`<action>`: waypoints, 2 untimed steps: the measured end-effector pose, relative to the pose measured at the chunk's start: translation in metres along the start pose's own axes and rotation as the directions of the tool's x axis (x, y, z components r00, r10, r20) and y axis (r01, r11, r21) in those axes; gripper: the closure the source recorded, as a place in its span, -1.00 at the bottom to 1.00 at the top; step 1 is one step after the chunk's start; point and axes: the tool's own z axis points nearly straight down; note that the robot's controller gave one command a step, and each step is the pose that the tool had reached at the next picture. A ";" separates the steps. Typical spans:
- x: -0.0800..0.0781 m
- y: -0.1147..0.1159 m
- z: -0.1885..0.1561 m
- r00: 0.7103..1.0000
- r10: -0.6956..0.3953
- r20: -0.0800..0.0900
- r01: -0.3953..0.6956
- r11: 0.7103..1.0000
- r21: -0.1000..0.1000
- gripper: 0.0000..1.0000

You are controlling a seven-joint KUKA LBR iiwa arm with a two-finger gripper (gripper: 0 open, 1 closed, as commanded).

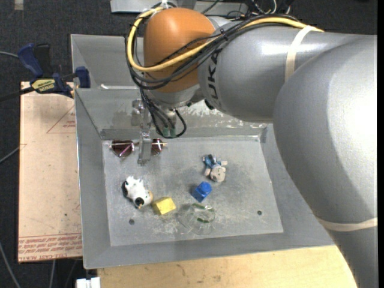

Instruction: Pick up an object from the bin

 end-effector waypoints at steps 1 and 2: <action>-0.006 0.005 0.082 0.999 0.046 0.004 -0.046 0.999 -0.002 -1.00; -0.008 0.002 0.079 0.999 0.034 0.002 -0.034 0.999 0.000 -1.00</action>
Offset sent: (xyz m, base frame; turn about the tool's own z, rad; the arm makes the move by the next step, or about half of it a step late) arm 0.0105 -0.0008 -0.0469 0.0187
